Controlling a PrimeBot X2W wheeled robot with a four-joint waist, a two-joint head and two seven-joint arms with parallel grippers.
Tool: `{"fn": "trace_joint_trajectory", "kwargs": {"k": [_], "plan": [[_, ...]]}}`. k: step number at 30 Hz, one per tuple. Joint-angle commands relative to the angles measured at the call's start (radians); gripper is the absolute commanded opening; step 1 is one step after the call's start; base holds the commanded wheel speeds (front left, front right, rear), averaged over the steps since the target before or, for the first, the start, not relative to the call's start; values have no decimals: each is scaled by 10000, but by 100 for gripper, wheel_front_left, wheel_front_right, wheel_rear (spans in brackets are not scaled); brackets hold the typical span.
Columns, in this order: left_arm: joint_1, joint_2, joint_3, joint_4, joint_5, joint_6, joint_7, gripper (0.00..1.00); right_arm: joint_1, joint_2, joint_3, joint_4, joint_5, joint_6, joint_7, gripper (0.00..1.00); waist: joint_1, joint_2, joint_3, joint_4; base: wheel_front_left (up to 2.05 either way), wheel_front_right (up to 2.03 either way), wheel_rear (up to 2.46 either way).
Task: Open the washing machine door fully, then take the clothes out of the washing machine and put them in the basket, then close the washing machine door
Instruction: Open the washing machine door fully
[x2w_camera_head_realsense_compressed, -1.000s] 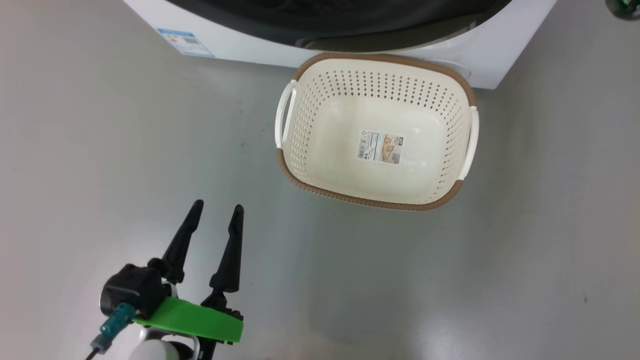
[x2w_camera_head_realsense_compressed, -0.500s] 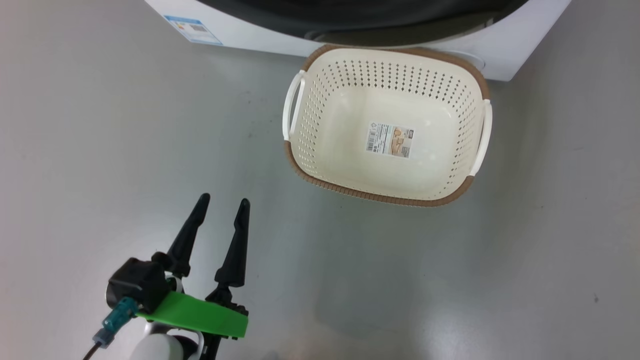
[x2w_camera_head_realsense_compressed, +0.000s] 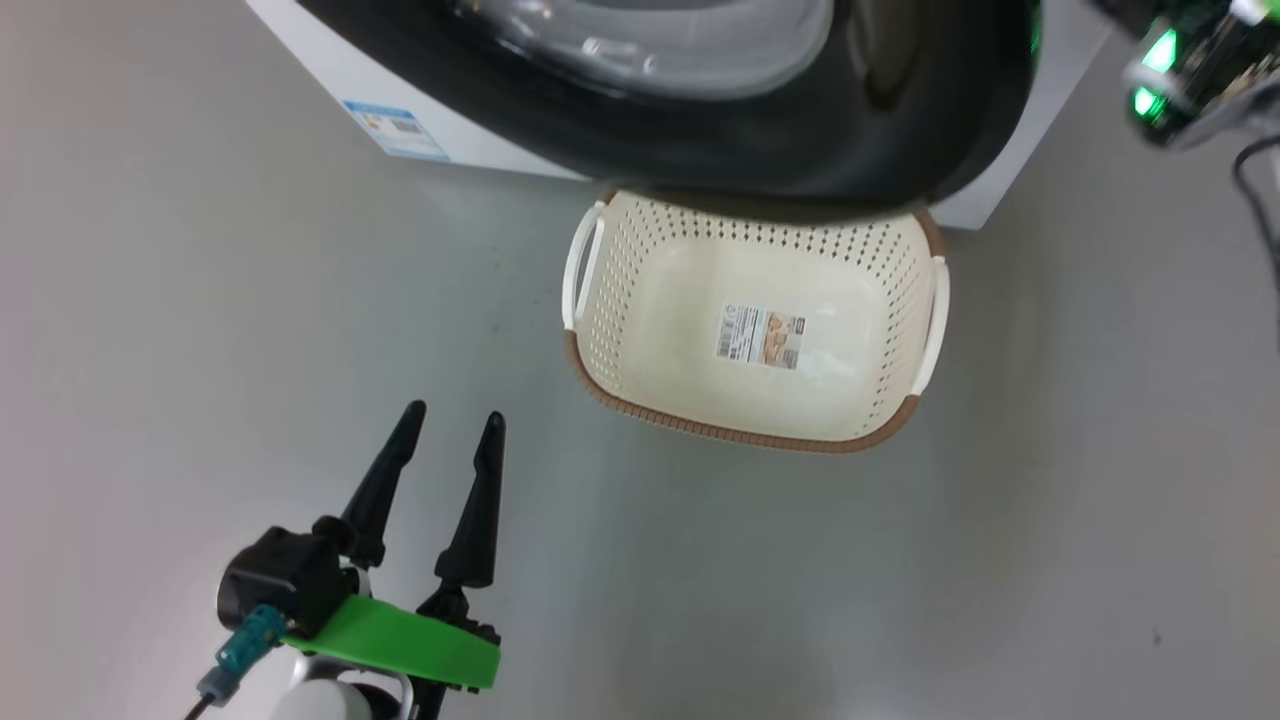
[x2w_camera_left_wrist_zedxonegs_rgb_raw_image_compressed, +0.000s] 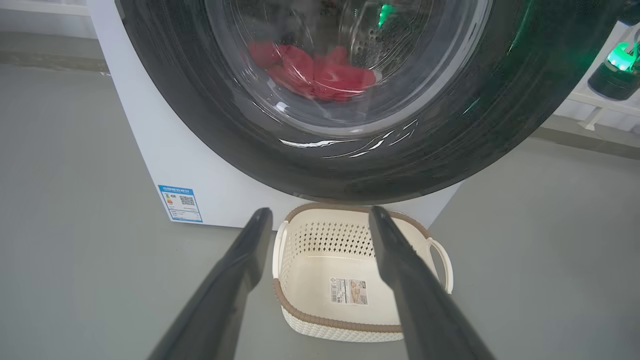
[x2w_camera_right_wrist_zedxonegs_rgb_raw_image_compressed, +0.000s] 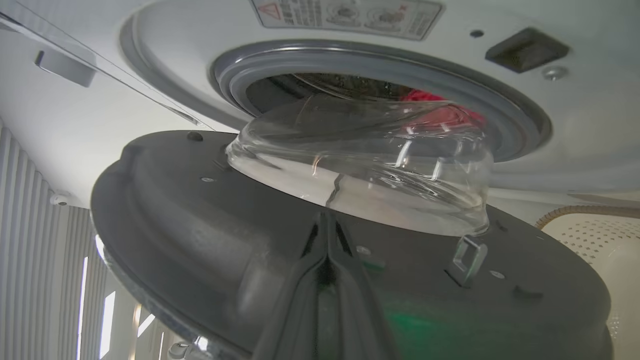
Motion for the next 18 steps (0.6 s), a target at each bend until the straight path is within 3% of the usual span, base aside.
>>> {"fn": "trace_joint_trajectory", "kwargs": {"k": [1,18], "plan": [[210,187,265,-186,118,-57,-122,100,401,266,88,-371,-86,8,154,0,0,0,-290,-90,0,0,0],[855,187,245,-193,281,-43,-122,100,2415,791,452,-1488,-334,8,897,0,0,0,-1353,-262,0,0,0]]}}
